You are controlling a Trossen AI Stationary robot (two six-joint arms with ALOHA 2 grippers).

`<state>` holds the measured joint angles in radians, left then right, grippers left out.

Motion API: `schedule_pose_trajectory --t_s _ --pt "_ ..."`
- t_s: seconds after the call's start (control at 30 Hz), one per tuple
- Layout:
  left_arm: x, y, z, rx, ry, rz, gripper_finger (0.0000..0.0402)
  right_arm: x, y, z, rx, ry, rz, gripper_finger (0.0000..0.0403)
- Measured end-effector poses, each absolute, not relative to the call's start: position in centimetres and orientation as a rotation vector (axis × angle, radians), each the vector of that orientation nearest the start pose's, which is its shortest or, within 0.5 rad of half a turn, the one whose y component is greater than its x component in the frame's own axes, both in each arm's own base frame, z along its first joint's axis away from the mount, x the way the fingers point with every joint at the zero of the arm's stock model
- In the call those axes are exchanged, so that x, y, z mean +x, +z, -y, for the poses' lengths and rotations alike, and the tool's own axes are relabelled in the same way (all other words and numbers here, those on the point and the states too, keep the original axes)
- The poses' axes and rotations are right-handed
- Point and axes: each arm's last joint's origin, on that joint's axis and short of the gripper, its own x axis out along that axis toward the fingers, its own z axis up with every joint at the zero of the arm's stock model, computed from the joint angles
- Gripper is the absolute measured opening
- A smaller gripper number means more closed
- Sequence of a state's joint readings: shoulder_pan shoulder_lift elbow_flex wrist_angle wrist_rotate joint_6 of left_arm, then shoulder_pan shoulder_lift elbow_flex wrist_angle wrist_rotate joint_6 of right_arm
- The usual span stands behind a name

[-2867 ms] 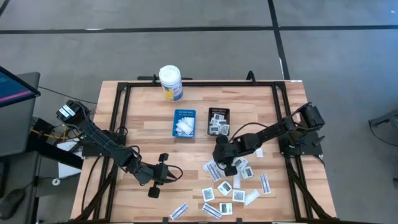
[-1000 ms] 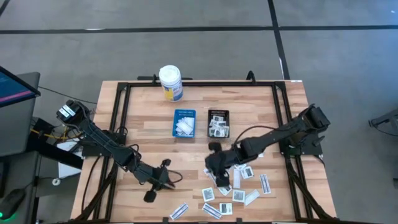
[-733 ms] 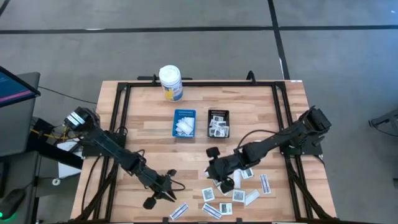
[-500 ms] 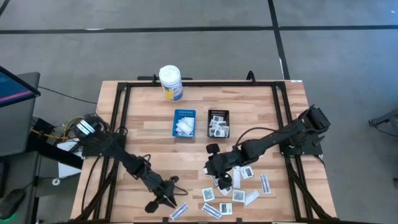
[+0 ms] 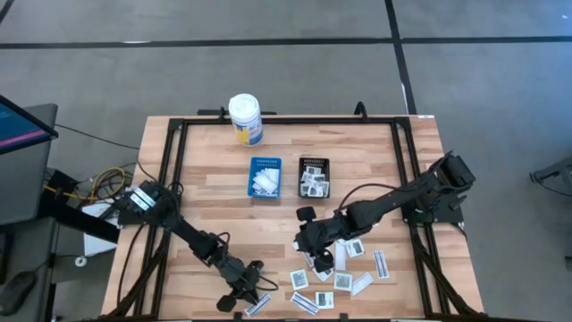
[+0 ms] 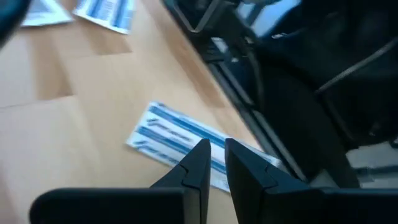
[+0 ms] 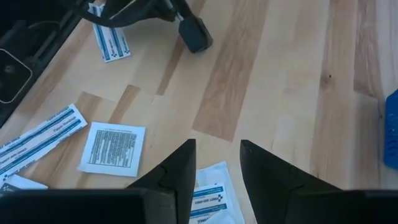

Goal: Pick & Place First Aid Supplies

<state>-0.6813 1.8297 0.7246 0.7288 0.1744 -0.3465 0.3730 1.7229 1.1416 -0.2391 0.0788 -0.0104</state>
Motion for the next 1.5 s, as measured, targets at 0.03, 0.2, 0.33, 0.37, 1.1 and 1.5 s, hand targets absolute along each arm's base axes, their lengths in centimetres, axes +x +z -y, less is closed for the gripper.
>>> schedule_pose_trajectory --t_s 0.03,0.2,0.33,0.37,1.1,1.5 --pt "26.2 13.1 21.7 -0.221 -0.749 -0.517 0.0049 34.0 20.9 -12.9 -0.193 0.279 -0.801 0.0118" --pt "26.5 13.3 21.1 -0.145 -0.678 -0.545 0.0049 34.2 20.9 -12.5 -0.187 0.266 -0.802 0.0118" --pt "26.9 15.6 21.4 -0.023 -0.595 -0.670 0.0049 34.3 20.9 -12.0 -0.182 0.253 -0.806 0.0118" --pt "27.0 16.2 21.6 0.003 -0.571 -0.700 0.0049 34.3 20.9 -11.9 -0.181 0.250 -0.807 0.0118" --pt "27.8 18.0 18.1 0.191 -0.185 -0.889 0.0049 34.2 20.9 -12.1 -0.183 0.255 -0.817 0.0118" --pt "25.8 19.3 13.9 0.005 0.018 -0.879 0.0049 34.2 20.9 -12.1 -0.183 0.254 -0.813 0.0118"
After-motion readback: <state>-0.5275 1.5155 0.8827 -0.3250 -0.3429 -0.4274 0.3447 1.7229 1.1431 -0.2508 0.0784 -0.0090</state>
